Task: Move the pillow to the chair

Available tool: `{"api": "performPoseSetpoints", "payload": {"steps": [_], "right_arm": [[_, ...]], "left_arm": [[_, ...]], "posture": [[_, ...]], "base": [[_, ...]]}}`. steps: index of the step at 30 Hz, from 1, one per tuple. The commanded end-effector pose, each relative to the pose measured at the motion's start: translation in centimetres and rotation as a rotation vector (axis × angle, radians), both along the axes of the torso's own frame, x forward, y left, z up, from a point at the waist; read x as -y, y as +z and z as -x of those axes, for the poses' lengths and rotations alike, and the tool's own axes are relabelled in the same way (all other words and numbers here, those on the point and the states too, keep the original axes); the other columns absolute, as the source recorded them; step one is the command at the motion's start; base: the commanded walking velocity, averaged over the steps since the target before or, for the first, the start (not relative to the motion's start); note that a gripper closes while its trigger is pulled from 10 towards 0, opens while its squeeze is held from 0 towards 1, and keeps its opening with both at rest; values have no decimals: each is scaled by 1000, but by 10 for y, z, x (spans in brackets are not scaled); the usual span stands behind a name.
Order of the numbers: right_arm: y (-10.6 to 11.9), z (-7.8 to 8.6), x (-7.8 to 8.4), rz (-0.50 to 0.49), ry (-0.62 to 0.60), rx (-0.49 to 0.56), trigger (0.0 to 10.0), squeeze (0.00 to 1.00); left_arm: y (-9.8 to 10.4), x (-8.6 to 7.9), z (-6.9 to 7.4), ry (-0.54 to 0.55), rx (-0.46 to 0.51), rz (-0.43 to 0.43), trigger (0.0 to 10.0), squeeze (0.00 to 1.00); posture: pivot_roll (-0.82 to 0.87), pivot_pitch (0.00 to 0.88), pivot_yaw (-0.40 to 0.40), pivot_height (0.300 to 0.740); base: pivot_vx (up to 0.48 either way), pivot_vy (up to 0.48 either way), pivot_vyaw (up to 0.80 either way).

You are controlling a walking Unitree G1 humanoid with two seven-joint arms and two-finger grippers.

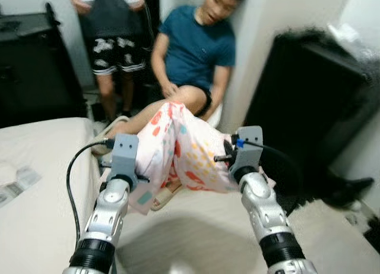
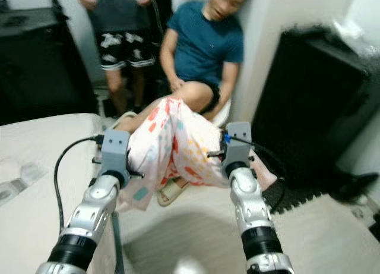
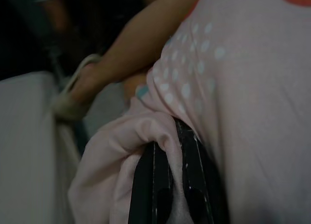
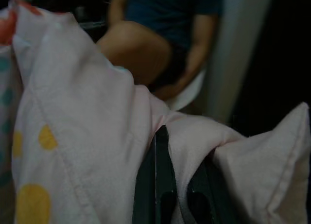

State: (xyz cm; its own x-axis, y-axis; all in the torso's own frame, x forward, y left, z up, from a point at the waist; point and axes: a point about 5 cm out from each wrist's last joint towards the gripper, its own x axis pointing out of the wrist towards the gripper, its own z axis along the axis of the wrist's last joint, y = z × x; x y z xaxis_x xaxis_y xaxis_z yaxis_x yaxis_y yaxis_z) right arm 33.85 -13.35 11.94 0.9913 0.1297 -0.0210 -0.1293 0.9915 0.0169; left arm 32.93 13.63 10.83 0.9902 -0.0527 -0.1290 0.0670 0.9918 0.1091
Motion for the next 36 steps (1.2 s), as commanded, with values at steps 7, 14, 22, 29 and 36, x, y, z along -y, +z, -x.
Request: {"api": "performPoseSetpoints", "payload": {"steps": [7,14,22,29,36], "right_arm": [[28,-3,-13,-43,33,144,10000,0],[12,4,-20,28,76,107,10000,0],[5,6,-23,54,93,86,10000,0],[3,6,-21,84,111,79,10000,0],[5,6,-22,77,103,88,10000,0]], "left_arm": [[15,11,-3,-55,81,7,10000,0],[8,20,1,-108,75,-46,10000,0],[-4,27,4,-155,10,-53,10000,0],[-5,25,4,-173,16,-92,10000,0],[-3,20,4,-157,37,-81,10000,0]], "posture": [[-40,38,-8,740],[-38,45,-12,740],[-51,45,-18,740],[-62,51,-30,740],[-70,62,-14,740]], "base": [[0,0,-800],[0,0,-800],[0,0,-800],[0,0,-800],[0,0,-800]]}}
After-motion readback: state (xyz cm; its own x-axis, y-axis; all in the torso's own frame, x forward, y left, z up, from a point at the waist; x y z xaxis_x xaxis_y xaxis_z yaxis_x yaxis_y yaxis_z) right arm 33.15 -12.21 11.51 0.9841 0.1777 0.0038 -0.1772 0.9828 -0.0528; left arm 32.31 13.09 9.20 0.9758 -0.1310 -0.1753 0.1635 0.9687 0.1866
